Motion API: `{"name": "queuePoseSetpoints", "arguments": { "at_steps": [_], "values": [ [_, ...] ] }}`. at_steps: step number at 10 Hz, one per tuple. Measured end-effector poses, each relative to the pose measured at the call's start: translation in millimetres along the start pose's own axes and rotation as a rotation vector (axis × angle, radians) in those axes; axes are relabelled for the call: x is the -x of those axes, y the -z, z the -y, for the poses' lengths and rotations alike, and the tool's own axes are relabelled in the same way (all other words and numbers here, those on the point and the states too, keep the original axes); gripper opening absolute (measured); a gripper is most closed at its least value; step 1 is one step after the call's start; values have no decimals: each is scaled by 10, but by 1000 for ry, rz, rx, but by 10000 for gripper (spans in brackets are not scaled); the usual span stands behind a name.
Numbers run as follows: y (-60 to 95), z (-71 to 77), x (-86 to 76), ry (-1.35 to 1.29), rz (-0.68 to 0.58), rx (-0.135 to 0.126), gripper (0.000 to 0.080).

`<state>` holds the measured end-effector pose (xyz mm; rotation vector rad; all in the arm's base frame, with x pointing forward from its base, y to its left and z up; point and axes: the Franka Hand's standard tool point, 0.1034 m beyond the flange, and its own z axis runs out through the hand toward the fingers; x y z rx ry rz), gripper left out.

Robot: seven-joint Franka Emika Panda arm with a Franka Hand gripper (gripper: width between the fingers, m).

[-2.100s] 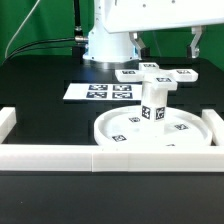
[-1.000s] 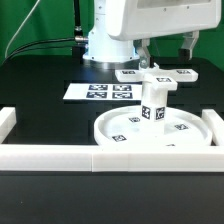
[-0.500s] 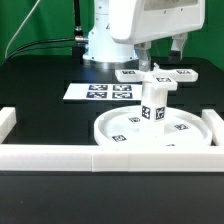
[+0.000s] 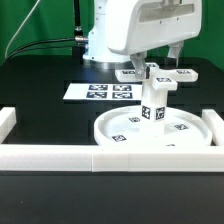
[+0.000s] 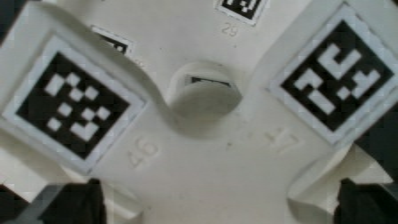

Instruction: Assemble round table

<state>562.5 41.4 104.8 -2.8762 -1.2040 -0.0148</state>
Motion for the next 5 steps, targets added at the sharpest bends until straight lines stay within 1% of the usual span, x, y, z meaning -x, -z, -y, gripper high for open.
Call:
{"name": "queuePoseSetpoints", "arguments": {
  "at_steps": [2, 4, 5],
  "values": [
    [-41, -5, 3, 0, 6, -2, 649],
    [-44, -11, 11, -2, 6, -2, 649],
    [-45, -14, 14, -3, 6, -2, 521]
  ]
}}
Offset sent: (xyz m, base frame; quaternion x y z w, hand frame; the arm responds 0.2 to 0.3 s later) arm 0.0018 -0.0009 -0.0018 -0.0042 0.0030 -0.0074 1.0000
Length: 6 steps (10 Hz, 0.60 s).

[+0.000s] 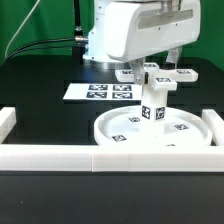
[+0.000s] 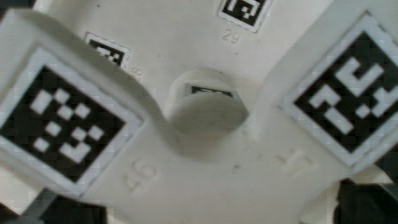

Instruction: Assemble round table

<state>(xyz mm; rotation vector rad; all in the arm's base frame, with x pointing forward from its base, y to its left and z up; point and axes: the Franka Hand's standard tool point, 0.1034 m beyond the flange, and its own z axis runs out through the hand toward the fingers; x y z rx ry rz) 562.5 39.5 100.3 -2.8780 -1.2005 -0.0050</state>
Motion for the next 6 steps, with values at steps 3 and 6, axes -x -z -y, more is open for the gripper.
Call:
{"name": "queuePoseSetpoints", "arguments": {
  "at_steps": [3, 6],
  "values": [
    [1, -3, 2, -40, 0, 0, 442],
    [-4, -14, 16, -291, 0, -3, 442]
  ]
}}
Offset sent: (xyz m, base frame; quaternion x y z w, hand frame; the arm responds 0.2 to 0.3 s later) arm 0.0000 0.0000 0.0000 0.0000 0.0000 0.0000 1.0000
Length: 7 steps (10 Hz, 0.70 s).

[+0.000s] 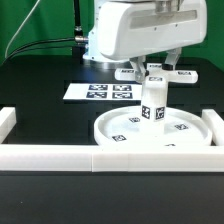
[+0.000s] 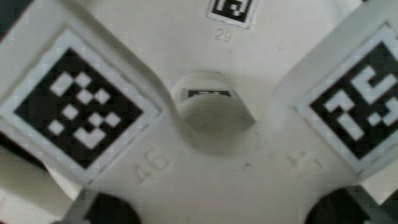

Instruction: Assemble round table

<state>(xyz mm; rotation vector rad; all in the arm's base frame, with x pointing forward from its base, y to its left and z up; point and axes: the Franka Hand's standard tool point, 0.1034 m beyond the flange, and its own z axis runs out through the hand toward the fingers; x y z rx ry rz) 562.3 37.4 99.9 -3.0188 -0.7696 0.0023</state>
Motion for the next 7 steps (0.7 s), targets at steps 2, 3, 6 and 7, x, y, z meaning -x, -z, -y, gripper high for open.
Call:
{"name": "queuePoseSetpoints", "arguments": {
  "at_steps": [2, 3, 6, 7],
  "values": [
    [-5, 4, 0, -223, -15, -1, 442],
    [-6, 2, -1, -307, -17, -1, 442],
    [-12, 12, -12, -625, -30, -12, 443],
    [-14, 15, -19, -735, -41, -17, 443]
  ]
}}
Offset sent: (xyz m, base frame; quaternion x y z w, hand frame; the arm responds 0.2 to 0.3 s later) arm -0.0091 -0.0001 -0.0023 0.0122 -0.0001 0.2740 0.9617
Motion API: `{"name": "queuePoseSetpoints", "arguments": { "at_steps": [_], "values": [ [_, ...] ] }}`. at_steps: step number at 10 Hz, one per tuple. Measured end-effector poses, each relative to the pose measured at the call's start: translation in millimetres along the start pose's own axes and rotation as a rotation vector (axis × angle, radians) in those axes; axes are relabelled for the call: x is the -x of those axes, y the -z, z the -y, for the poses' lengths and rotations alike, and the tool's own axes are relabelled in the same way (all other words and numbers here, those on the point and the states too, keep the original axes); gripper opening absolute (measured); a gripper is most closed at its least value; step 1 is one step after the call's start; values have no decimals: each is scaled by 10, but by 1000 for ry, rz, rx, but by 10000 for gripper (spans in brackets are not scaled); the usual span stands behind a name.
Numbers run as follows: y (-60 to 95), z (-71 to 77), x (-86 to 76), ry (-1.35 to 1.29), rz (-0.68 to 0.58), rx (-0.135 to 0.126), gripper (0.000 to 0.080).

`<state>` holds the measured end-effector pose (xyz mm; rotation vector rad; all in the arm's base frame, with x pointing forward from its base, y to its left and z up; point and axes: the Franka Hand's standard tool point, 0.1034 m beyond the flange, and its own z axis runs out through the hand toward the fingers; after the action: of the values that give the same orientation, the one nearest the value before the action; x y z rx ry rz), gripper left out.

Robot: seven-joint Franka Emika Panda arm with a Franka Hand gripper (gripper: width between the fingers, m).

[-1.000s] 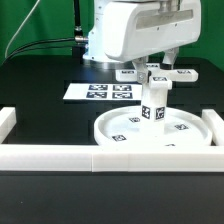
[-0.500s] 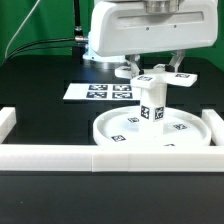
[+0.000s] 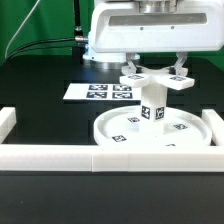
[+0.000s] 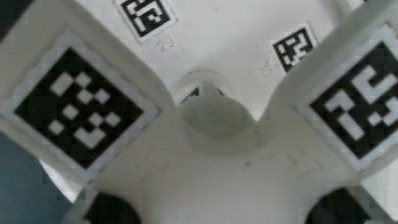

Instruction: Assemble round table

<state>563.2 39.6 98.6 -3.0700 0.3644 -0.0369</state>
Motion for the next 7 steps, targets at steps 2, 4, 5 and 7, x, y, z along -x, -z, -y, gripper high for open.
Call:
{"name": "queuePoseSetpoints", "arguments": {
  "at_steps": [2, 4, 5, 7],
  "values": [
    [-5, 5, 9, -200, -33, -9, 443],
    [-3, 3, 10, -325, -46, -16, 443],
    [-4, 0, 9, -404, -43, -23, 443],
    [-6, 2, 10, -515, -41, -29, 443]
  ]
}}
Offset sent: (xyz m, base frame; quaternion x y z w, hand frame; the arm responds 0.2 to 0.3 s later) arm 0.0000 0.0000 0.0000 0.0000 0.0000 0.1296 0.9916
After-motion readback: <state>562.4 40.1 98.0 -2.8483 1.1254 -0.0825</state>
